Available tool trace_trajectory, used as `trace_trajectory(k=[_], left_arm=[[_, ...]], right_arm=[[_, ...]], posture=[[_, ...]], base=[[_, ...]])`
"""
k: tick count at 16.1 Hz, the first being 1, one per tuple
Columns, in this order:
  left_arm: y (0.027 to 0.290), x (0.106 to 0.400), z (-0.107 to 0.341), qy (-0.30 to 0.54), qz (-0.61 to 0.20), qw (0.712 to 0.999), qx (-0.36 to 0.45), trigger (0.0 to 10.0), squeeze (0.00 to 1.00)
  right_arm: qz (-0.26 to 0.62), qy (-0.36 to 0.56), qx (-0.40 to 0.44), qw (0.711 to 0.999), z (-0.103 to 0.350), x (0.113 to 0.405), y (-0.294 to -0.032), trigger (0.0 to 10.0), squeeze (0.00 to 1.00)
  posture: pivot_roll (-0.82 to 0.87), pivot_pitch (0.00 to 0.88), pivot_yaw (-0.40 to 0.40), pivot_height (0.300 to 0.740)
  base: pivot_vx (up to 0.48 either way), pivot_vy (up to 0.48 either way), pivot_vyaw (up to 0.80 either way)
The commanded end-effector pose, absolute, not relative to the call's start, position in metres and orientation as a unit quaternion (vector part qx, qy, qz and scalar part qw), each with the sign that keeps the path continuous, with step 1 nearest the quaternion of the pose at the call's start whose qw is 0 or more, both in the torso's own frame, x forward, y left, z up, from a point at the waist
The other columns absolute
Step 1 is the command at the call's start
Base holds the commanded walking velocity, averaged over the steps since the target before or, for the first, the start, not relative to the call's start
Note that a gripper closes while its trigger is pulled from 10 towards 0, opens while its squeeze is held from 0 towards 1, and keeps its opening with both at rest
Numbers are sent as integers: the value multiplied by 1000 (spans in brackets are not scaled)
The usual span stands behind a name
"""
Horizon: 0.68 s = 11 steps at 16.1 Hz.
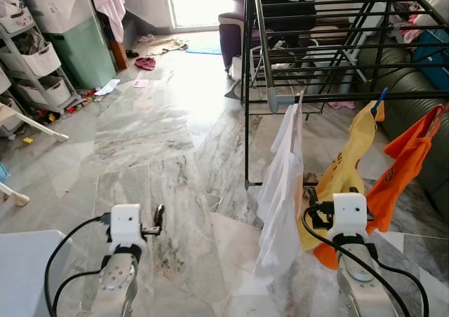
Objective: Hang hanger
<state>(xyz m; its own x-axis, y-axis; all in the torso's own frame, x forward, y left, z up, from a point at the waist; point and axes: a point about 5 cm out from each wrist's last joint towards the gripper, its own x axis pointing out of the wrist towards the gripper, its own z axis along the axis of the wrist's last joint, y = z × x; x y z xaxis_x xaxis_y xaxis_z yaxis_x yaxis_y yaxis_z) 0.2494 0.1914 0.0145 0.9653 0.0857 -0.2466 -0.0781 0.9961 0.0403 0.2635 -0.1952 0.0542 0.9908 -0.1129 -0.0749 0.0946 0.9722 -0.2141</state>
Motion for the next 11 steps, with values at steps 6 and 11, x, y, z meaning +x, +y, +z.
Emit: trace_trajectory(k=[6, 11], left_arm=[[196, 246, 19, 106, 69, 992, 24, 10000, 0], [199, 243, 17, 114, 76, 990, 22, 10000, 0]], right_arm=[[7, 35, -115, 993, 64, 277, -180, 10000, 702], [6, 41, -114, 993, 63, 282, -182, 10000, 549]], posture=[[-71, 0, -13, 740], [-60, 0, -13, 740]], base=[[0, 0, 0], [0, 0, 0]])
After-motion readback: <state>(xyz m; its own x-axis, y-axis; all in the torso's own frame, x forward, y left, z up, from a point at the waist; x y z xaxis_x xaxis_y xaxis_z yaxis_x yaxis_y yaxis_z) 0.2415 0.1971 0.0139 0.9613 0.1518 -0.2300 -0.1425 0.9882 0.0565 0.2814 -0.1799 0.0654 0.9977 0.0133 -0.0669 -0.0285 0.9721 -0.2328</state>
